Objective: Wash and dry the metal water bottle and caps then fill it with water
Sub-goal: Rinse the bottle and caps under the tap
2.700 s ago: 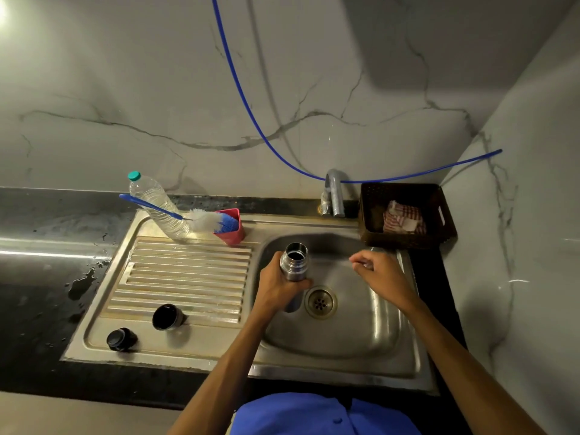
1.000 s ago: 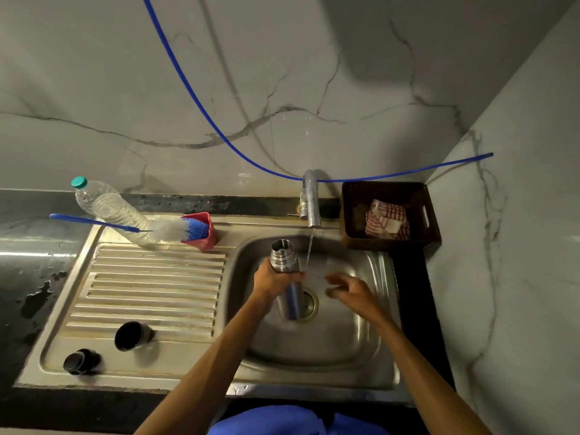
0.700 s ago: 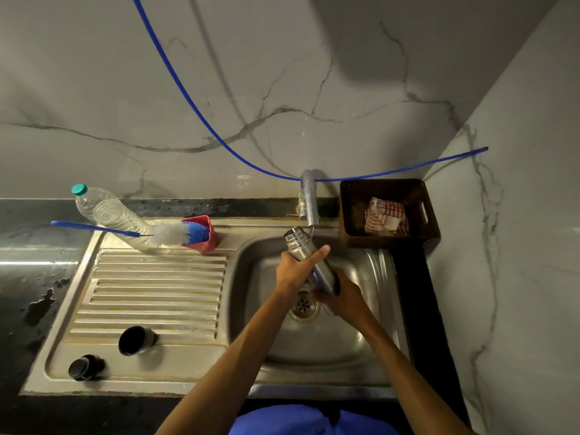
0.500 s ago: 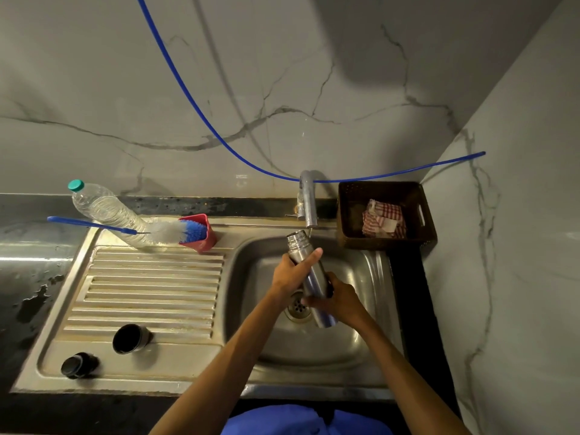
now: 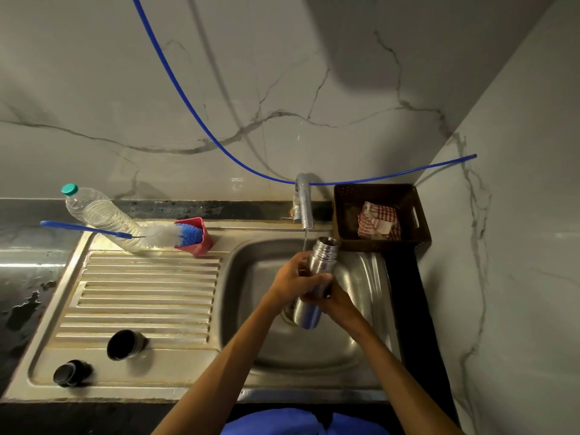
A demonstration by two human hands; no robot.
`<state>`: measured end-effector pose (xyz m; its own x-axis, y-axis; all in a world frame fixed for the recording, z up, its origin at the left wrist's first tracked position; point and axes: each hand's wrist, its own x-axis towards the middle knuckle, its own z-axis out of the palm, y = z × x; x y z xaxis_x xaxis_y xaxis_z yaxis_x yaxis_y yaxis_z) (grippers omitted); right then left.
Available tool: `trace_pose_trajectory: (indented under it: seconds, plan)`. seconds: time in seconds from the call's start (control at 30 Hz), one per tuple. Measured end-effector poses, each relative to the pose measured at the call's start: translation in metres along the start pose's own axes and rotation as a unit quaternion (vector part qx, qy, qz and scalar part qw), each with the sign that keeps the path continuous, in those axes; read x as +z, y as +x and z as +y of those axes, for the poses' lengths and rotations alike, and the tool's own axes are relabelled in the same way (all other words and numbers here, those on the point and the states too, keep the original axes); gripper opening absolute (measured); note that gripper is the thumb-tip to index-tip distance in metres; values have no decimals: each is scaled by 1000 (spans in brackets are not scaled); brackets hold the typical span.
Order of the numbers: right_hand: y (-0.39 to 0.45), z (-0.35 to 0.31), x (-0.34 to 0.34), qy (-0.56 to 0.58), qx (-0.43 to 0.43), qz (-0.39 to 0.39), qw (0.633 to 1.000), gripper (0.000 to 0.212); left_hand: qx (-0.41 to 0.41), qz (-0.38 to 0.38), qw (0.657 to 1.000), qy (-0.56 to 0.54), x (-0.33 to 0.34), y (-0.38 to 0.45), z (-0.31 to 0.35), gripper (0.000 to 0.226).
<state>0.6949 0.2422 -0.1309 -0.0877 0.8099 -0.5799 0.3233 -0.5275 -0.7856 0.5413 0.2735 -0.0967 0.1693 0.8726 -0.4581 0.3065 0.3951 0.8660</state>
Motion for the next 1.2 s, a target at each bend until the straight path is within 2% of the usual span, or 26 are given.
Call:
trace_pose_trajectory:
  seconds: [0.13,0.2,0.27,0.37,0.47,0.53,0.6,0.73,0.83,0.93,1.03,1.1,1.13,1.2]
  plan:
    - [0,-17,9,-25,7,14,1000,62,-71,102,991,-58,-6,-1,-4,53]
    - [-1,-25,13,-24,-4,5,1000,59,-77,127,988,-43,-5,-2,-1,58]
    - [-5,-31,15,-3,-23,-1,1000,57,-51,115,992,-14,-2,-4,2,62]
    - [-3,-33,17,3,-28,22,999,51,-9,88,996,-3,-1,-3,12,43]
    - [2,-29,13,-21,-26,64,997,45,7,35,999,7,1,3,14,53]
    - [6,-27,9,-12,-30,92,995,56,5,28,1000,8,4,4,13,61]
    - [7,-32,4,-28,-34,91,995,67,-6,55,997,-47,6,2,14,59]
    - [17,-50,1,-67,-56,62,994,64,-61,116,982,-133,-4,2,11,53]
    - [27,-72,4,-118,-59,55,990,78,-84,107,971,-196,-17,-4,11,52]
    - [37,-91,3,-229,-91,59,967,92,-93,109,963,-228,-23,-4,14,69]
    - [36,-102,1,-368,-161,55,914,88,-81,170,939,-289,-26,4,20,63]
    - [33,-99,-6,-429,-176,46,885,93,-59,189,938,-285,-28,8,22,66]
    - [33,-95,-13,-413,-160,38,896,95,-44,182,944,-272,-27,10,25,65]
    - [33,-92,-27,-298,-104,-8,949,93,-15,161,955,-247,-24,12,27,45]
